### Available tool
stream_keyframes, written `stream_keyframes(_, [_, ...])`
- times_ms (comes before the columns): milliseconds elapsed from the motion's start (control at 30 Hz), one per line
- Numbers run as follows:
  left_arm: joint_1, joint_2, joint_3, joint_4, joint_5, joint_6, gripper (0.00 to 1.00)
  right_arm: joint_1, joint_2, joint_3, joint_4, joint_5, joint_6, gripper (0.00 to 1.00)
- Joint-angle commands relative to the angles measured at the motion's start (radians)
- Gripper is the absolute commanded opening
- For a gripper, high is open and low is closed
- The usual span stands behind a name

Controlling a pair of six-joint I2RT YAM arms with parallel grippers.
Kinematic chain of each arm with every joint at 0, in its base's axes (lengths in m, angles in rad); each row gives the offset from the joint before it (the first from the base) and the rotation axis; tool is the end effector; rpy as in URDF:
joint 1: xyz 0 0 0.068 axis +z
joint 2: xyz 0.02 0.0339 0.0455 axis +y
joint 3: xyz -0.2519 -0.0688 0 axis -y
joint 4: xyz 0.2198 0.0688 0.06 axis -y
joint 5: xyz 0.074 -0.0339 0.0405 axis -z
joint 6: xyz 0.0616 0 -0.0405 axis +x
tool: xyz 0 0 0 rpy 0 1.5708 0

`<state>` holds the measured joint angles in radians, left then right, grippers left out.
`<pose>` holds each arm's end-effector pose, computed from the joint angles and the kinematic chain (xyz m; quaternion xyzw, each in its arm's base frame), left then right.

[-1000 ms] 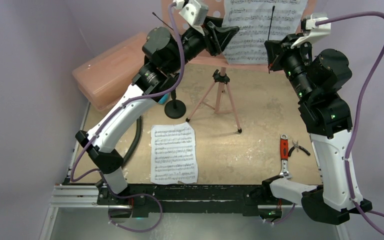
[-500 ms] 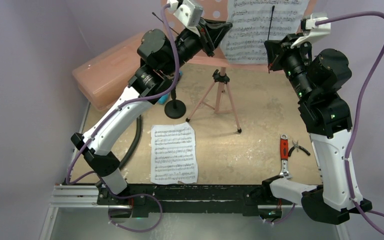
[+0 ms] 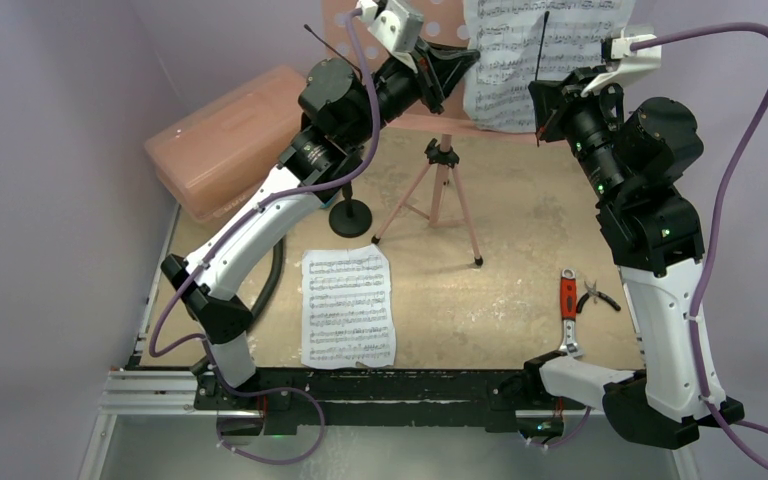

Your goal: Set up the instrument practice props

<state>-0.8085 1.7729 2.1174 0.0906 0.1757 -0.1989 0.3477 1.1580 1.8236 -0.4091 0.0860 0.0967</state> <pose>0.2541 -0.2818 0.5477 0.2313 0.4889 -0.4467 0.7127 0.1764 0.0583 0.5615 -0.0426 0.6098 0.1487 0.7773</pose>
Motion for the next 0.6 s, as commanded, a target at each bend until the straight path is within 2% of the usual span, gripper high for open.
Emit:
stream_keyframes(0, [-0.007,-0.009,0.044,0.044,-0.004,-0.003,0.0,0.004,-0.012,0.018,0.078,-0.026,0.01,0.0])
stream_keyframes(300, [-0.007,-0.039,0.031,0.047,-0.101,0.047,0.0,0.004,-0.012,0.016,0.082,-0.026,0.012,0.0])
stream_keyframes(567, [-0.007,-0.023,0.057,0.051,-0.115,0.073,0.0,0.004,-0.015,0.011,0.085,-0.025,0.012,0.0])
